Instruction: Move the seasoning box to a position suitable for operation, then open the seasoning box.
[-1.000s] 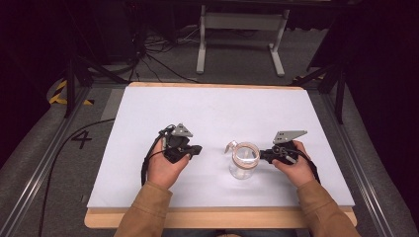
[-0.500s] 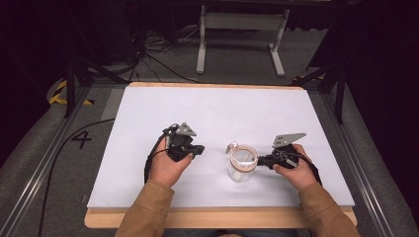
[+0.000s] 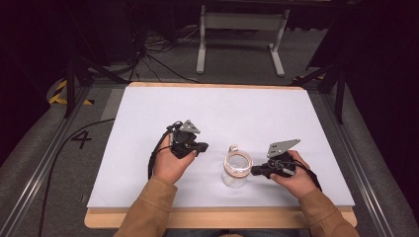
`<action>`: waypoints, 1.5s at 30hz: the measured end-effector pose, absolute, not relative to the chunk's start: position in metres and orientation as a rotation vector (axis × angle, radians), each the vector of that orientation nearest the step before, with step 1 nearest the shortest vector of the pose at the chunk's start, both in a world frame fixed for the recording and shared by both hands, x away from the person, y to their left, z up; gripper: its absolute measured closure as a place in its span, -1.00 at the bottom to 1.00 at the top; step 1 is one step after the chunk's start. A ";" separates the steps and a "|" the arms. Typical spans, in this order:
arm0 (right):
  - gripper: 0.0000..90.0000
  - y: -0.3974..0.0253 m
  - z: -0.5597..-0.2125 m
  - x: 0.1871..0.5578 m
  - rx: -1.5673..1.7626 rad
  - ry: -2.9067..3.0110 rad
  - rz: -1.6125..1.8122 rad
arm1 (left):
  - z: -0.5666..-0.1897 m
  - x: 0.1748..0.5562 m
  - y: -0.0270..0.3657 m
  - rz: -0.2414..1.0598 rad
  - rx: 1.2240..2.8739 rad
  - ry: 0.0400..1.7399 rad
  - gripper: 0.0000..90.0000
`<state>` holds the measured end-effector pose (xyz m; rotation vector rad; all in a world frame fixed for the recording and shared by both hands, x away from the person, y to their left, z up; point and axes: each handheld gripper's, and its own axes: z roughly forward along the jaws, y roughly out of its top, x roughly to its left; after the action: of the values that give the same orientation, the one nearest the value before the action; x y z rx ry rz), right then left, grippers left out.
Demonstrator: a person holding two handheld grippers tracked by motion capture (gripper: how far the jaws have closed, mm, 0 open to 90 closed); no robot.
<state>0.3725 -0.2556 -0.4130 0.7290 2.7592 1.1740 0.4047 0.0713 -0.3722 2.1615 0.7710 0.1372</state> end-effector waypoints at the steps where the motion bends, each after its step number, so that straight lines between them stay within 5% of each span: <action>1: 1.00 -0.254 -0.413 0.372 0.722 2.760 1.176 | -0.372 0.405 0.071 0.138 2.161 0.770 0.97; 26: 1.00 -0.272 -0.400 0.360 0.826 2.634 1.242 | -0.347 0.398 0.054 0.100 2.052 0.592 0.99; 45: 1.00 -0.269 -0.401 0.337 0.790 2.650 1.266 | -0.367 0.413 0.016 0.026 1.974 0.573 0.98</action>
<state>0.3371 -0.2694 -0.4005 0.7900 2.6505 1.2661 0.4133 0.0158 -0.3669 1.9744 0.5734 0.0255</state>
